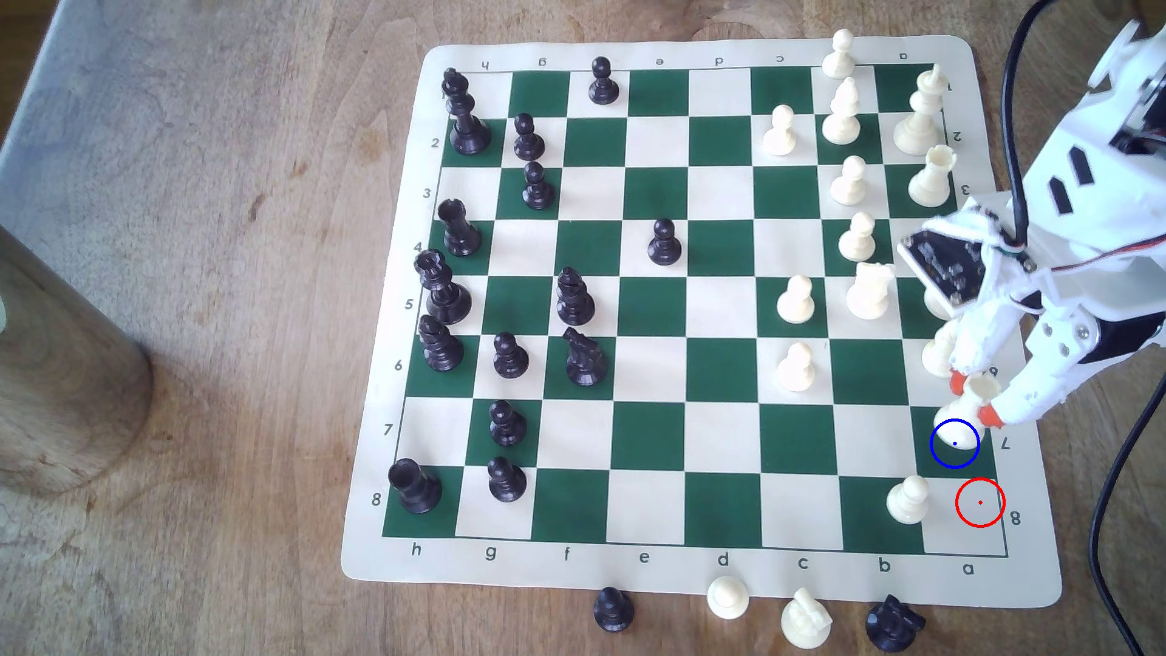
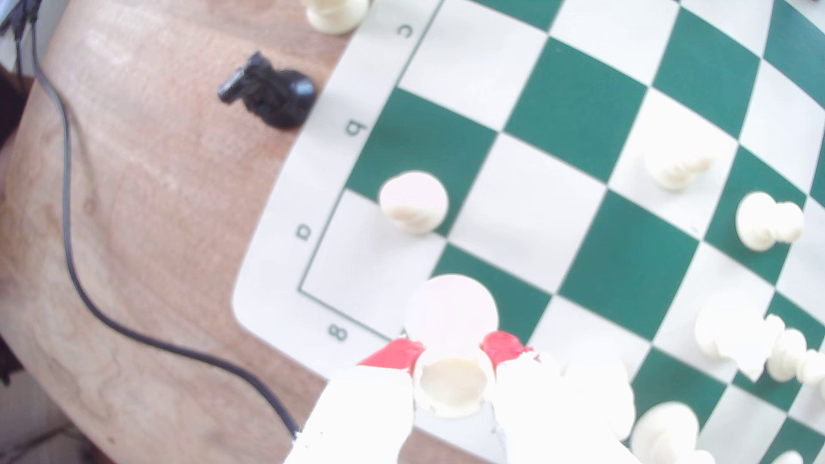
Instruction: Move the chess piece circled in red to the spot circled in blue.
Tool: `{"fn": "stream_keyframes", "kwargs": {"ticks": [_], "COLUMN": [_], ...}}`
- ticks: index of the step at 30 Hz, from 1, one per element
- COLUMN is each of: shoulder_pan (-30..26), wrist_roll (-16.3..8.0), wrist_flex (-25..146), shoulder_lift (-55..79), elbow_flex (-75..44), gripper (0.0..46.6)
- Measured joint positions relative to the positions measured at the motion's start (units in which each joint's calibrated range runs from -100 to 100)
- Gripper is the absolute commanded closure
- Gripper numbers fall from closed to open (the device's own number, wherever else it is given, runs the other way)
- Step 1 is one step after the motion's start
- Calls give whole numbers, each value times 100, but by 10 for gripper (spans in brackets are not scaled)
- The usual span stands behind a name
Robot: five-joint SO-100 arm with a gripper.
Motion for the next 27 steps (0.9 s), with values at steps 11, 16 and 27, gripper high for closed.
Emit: {"fn": "stream_keyframes", "kwargs": {"ticks": [11,16,27], "shoulder_pan": [125,37,15], "wrist_roll": [161,190,210], "wrist_flex": [-446,-510,-829], "shoulder_lift": [486,863,1399], "elbow_flex": [316,316,316], "gripper": [464,464,461]}}
